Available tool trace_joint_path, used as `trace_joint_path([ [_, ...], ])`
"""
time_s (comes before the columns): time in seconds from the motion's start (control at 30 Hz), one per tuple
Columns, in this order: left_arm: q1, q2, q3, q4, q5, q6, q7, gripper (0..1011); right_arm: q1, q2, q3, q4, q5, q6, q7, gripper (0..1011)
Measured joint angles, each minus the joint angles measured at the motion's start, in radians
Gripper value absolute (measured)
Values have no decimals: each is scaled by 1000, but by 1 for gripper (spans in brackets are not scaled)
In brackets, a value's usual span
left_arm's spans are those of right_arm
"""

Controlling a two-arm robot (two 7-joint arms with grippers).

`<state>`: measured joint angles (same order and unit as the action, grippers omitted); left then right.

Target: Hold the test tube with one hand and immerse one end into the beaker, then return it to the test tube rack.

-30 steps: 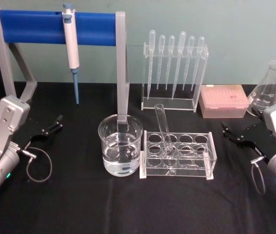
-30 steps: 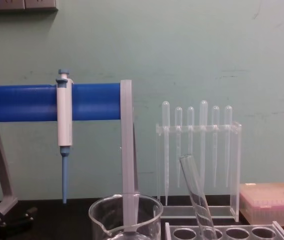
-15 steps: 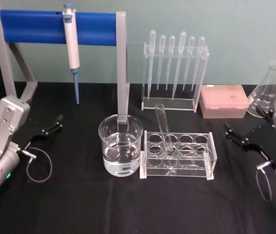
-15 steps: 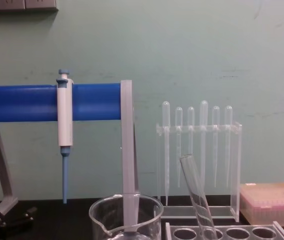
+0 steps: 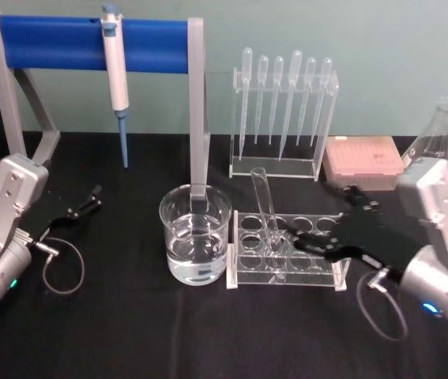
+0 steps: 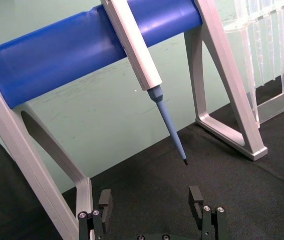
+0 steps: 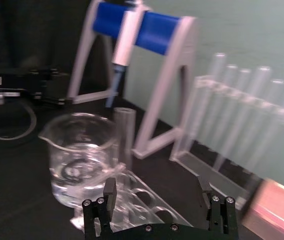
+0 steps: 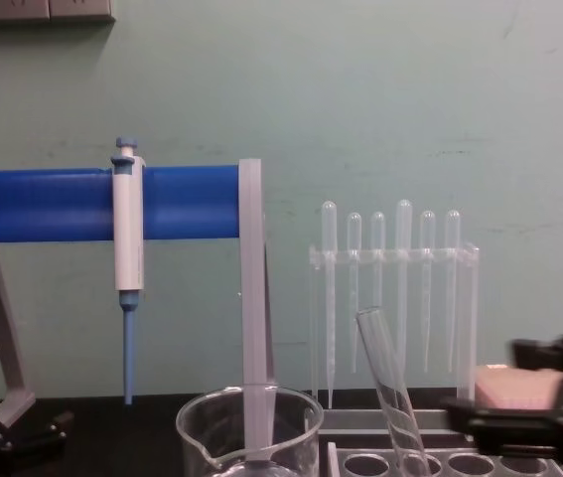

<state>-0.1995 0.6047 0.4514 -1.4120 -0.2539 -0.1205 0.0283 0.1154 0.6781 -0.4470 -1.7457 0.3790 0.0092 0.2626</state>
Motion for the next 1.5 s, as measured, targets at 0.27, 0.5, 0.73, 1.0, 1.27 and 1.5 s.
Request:
trace_joint_path([
  [0.27,0,0,0,0,0,0,0,1000,144,-88,-66,108,0,80,134,1002],
  [0.5,0,0,0,0,0,0,0,1000,199,-134,-81,148,3,119,193,1002],
  [0.73,0,0,0,0,0,0,0,1000,210,-145,-86,146,-27,140,208,984],
  [1.0,0,0,0,0,0,0,0,1000,195,-152,-68,124,-57,150,196,788],
  [1.27,0,0,0,0,0,0,0,1000,167,-162,-34,106,-62,151,187,556],
  [1.5,0,0,0,0,0,0,0,1000,147,-175,-8,107,-40,145,188,311],
])
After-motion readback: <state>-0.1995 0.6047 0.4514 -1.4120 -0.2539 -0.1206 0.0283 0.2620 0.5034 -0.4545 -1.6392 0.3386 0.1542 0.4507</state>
